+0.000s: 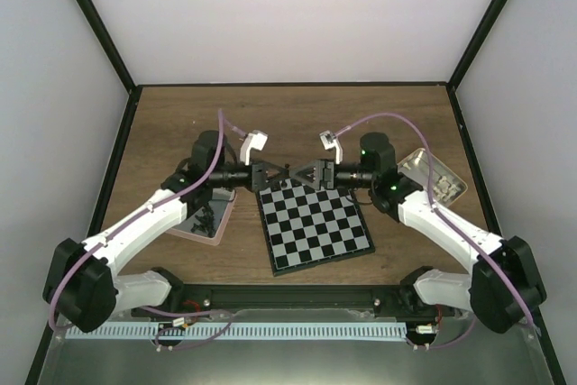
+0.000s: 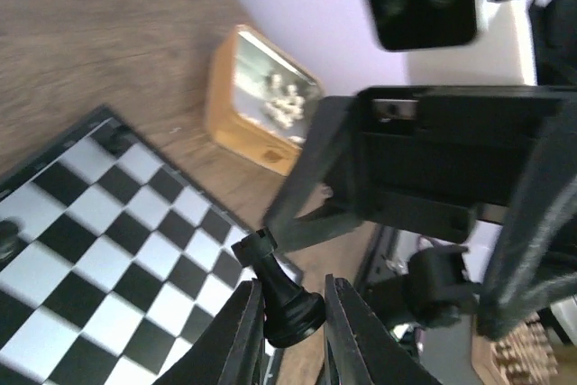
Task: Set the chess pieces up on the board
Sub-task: Place the chess piece on the chessboard.
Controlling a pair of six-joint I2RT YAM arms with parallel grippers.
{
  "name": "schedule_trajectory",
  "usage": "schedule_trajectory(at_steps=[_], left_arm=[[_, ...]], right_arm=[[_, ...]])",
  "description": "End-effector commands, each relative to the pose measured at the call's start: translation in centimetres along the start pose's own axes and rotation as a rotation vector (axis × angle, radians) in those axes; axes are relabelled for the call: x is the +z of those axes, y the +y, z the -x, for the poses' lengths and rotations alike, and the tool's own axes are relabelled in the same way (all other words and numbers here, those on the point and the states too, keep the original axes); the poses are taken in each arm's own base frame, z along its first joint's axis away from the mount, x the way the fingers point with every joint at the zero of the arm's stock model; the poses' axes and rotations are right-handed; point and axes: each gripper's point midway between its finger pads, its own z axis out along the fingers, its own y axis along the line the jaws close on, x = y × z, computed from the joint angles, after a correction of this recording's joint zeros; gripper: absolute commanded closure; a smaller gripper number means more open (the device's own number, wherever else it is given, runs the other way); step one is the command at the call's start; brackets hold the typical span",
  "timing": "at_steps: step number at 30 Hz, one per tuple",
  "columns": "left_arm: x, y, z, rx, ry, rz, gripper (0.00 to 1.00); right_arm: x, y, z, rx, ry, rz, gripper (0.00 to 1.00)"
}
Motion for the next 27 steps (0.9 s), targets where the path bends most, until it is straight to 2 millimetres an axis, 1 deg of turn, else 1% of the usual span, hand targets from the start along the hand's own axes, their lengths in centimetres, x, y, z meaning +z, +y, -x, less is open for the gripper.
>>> schedule_trajectory(at_steps=[1,4,6,9,11,14,17,19,23,27], left_arm=[[-0.2,-6.3,1.7,0.211,-0.004,-0.237,0.82],[-0.7,-8.0,1.3,0.259,0.022,-0.316,0.82],[-1.0,-8.9,0.8,0.278,0.049,-0.370,0.81],[-1.3,-9.5,0.6,0.299,0.063,-0.405,0.81],[-1.4,-9.7,0.5,0.307,0.066,-0.417,0.81],[-1.9,-10.5,0.2,0.326,0.076,-0.454,0.81],[-2.0,-10.7,0.3,0.337,0.071,-0.459,0.81],[-2.0,-10.6,0.3,0.339,0.069,-0.455,0.81],[-1.9,-10.4,0.3,0.336,0.066,-0.443,0.82],[-1.8,-10.3,0.5,0.338,0.061,-0.434,0.82]], right_arm=[[-1.2,4.1,2.1,-0.058,-0.046,0.085,0.28],[-1.8,4.1,2.7,-0.038,-0.092,0.051,0.34],[-2.1,4.4,3.1,-0.028,-0.118,0.036,0.37],[-2.6,5.3,3.4,-0.029,-0.134,0.054,0.38],[-2.9,6.2,3.4,-0.040,-0.130,0.078,0.43],[-2.9,6.7,3.2,-0.036,-0.111,0.096,0.50],[-2.8,6.7,2.9,-0.020,-0.085,0.109,0.58],[-2.7,6.7,2.6,-0.018,-0.074,0.114,0.61],[-2.7,7.4,2.2,-0.035,-0.044,0.154,0.61],[-2.6,7.6,1.7,-0.036,-0.010,0.176,0.62]])
